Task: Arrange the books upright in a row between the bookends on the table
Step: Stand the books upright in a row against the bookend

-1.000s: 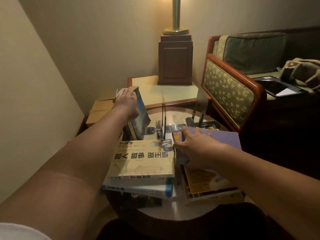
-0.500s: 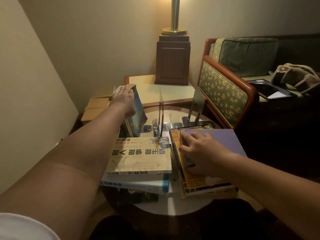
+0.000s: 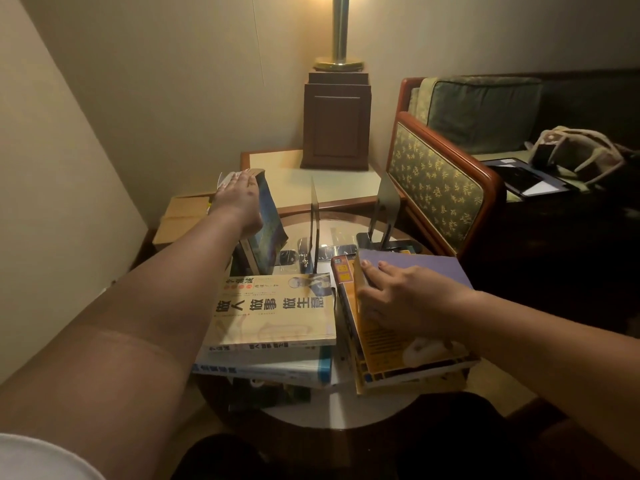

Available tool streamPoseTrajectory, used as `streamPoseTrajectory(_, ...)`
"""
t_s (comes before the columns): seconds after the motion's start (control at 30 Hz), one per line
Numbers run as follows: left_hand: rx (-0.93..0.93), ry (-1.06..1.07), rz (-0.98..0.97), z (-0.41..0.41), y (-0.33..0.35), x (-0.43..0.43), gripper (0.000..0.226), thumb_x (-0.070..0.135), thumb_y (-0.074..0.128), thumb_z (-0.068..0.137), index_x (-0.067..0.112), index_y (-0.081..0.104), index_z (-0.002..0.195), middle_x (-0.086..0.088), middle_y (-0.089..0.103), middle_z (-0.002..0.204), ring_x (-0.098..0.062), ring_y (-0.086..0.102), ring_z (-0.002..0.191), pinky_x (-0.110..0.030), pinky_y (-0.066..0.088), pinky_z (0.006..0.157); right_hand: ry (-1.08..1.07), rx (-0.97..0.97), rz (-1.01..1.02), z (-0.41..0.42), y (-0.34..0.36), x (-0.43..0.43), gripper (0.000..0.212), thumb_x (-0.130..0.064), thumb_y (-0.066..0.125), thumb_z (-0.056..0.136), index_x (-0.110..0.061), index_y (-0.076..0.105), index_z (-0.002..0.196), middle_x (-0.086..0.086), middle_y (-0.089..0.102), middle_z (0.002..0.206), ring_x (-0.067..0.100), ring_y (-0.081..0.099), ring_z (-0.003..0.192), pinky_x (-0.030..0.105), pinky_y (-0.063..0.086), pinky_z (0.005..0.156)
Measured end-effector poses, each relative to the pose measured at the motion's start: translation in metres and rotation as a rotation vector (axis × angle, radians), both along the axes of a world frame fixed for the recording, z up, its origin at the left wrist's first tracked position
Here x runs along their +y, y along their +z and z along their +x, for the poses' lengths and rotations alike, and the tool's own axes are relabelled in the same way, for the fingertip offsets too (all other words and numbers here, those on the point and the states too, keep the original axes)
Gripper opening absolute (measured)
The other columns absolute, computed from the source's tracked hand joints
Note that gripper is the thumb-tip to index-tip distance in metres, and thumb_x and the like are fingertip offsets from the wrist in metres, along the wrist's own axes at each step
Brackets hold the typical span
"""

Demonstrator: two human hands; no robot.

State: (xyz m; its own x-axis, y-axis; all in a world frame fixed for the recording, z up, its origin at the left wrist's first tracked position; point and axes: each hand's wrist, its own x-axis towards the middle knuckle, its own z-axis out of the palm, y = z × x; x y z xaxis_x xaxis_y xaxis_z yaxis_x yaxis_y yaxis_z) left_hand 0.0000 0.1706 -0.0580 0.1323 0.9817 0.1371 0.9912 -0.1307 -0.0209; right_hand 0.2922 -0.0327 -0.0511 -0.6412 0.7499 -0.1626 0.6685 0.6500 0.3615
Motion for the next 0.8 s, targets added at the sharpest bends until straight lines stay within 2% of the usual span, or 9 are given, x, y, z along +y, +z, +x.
streamPoseTrajectory(0.07,0.005,0.000,0.003,0.000,0.000,0.000,0.083,0.018,0.054,0.095,0.007,0.005,0.161,-0.012,0.005,0.169,-0.028,0.006,0.156,-0.042,0.013,0.126,0.000,0.160,0.122,0.010,0.005,0.008,0.044,-0.033,0.060,0.100,-0.006,0.059,0.134,0.027,0.059,0.137,0.043,0.067,0.114,0.047,0.063,0.081)
streamPoseTrajectory(0.17,0.010,0.001,-0.002,0.000,0.000,0.000,0.082,0.018,0.053,0.095,0.007,0.005,0.161,-0.012,0.005,0.169,-0.027,0.006,0.156,-0.042,0.013,0.126,-0.072,0.596,0.230,0.026,0.026,0.015,0.049,-0.041,0.039,0.102,-0.007,0.062,0.127,0.009,0.072,0.105,0.025,0.074,0.087,0.038,0.062,0.069)
streamPoseTrajectory(0.23,0.013,0.002,0.006,0.000,-0.001,0.000,0.082,0.018,0.054,0.095,0.007,0.006,0.161,-0.012,0.005,0.169,-0.027,0.006,0.156,-0.042,0.013,0.126,-0.063,0.787,0.199,0.039,0.039,0.019,0.034,-0.032,0.041,0.107,-0.004,0.057,0.119,-0.006,0.063,0.080,0.007,0.066,0.062,0.018,0.053,0.052)
streamPoseTrajectory(0.3,0.015,0.000,0.011,0.001,-0.001,0.001,0.082,0.018,0.054,0.095,0.007,0.006,0.161,-0.011,0.006,0.169,-0.028,0.007,0.156,-0.043,0.013,0.126,-0.104,0.917,0.278,0.050,0.041,0.021,0.028,-0.025,0.043,0.108,-0.001,0.055,0.115,-0.012,0.053,0.074,0.002,0.056,0.055,0.004,0.041,0.049)
streamPoseTrajectory(0.4,0.009,-0.002,0.008,0.003,-0.002,0.001,0.081,0.019,0.054,0.096,0.007,0.007,0.161,-0.011,0.007,0.169,-0.027,0.007,0.156,-0.043,0.013,0.126,-0.226,1.031,0.435,0.061,0.036,0.020,0.025,-0.017,0.048,0.105,0.002,0.059,0.117,-0.002,0.059,0.073,0.009,0.058,0.056,0.003,0.039,0.047)
streamPoseTrajectory(0.5,0.014,-0.002,0.023,0.004,-0.003,0.002,0.080,0.020,0.054,0.096,0.007,0.008,0.161,-0.011,0.008,0.169,-0.027,0.008,0.156,-0.043,0.014,0.126,-0.363,1.117,0.451,0.067,0.038,0.020,0.026,-0.019,0.051,0.106,-0.001,0.060,0.124,0.014,0.070,0.093,0.014,0.063,0.075,0.008,0.044,0.061)
streamPoseTrajectory(0.6,0.014,0.001,0.028,0.004,-0.004,0.004,0.079,0.021,0.053,0.097,0.007,0.009,0.161,-0.010,0.008,0.169,-0.027,0.008,0.156,-0.042,0.014,0.126,-0.418,1.171,0.530,0.067,0.050,0.023,0.027,-0.020,0.051,0.107,-0.003,0.059,0.126,0.012,0.066,0.097,0.012,0.059,0.082,0.008,0.041,0.063)
streamPoseTrajectory(0.73,0.025,0.003,0.028,0.004,-0.004,0.005,0.081,0.022,0.055,0.096,0.007,0.009,0.161,-0.010,0.007,0.169,-0.026,0.007,0.156,-0.042,0.013,0.126,-0.440,1.342,0.639,0.052,0.069,0.025,0.026,-0.022,0.048,0.108,-0.004,0.059,0.124,-0.005,0.061,0.091,-0.012,0.058,0.072,0.004,0.041,0.059)
streamPoseTrajectory(0.8,0.022,0.004,0.029,0.005,-0.002,0.004,0.081,0.022,0.055,0.096,0.007,0.009,0.161,-0.010,0.007,0.169,-0.026,0.007,0.156,-0.041,0.012,0.126,-0.385,1.403,0.699,0.040,0.071,0.025,0.022,-0.014,0.050,0.106,0.000,0.060,0.119,-0.013,0.055,0.086,-0.027,0.054,0.081,-0.003,0.040,0.063)
